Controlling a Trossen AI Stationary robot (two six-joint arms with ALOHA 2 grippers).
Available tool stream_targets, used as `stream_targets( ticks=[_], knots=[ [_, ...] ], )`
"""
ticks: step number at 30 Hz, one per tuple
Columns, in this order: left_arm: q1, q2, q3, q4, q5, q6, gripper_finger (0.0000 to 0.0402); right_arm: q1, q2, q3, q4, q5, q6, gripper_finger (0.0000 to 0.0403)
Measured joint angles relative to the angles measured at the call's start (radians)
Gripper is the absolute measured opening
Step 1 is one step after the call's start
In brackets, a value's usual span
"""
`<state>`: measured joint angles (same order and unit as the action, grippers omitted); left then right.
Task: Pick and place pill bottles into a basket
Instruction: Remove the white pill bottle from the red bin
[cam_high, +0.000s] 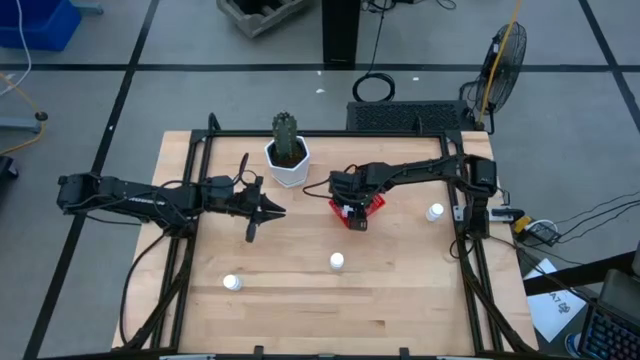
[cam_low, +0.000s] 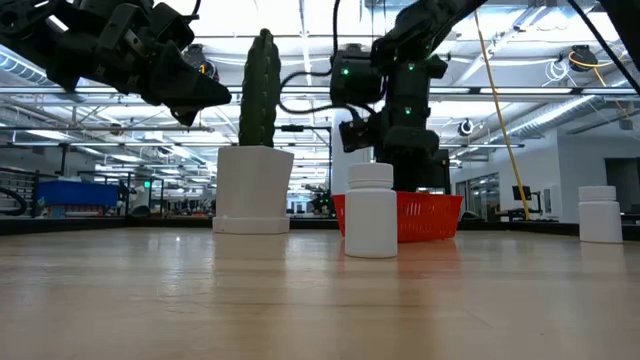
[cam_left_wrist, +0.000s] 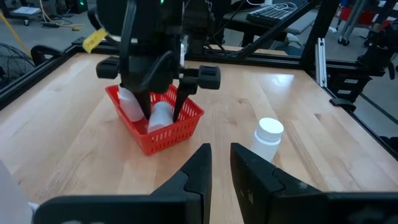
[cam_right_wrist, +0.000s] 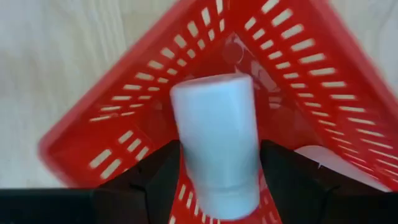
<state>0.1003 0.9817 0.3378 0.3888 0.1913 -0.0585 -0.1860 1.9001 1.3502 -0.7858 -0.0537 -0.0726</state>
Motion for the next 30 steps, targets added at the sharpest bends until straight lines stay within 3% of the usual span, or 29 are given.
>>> stream_targets(
  ticks=[9,13,19,30],
  knots=[
    [0.000,0.000,0.000,0.000,0.000,0.004,0.0062,-0.003,0.039,0.001,-0.001,0.055,-0.049,0.0195],
    [0.000,0.000,0.000,0.003,-0.001,0.005,0.0062,0.012,0.004,0.000,-0.002,0.147,-0.094,0.0165],
    [0.000,0.000,0.000,0.004,-0.002,0.006,0.0062,0.034,-0.061,0.000,-0.012,0.188,-0.107,0.0164],
    [0.000,0.000,0.000,0.004,-0.009,0.006,0.0062,0.257,-0.168,0.001,-0.254,0.578,-0.153,0.0164]
  ],
)
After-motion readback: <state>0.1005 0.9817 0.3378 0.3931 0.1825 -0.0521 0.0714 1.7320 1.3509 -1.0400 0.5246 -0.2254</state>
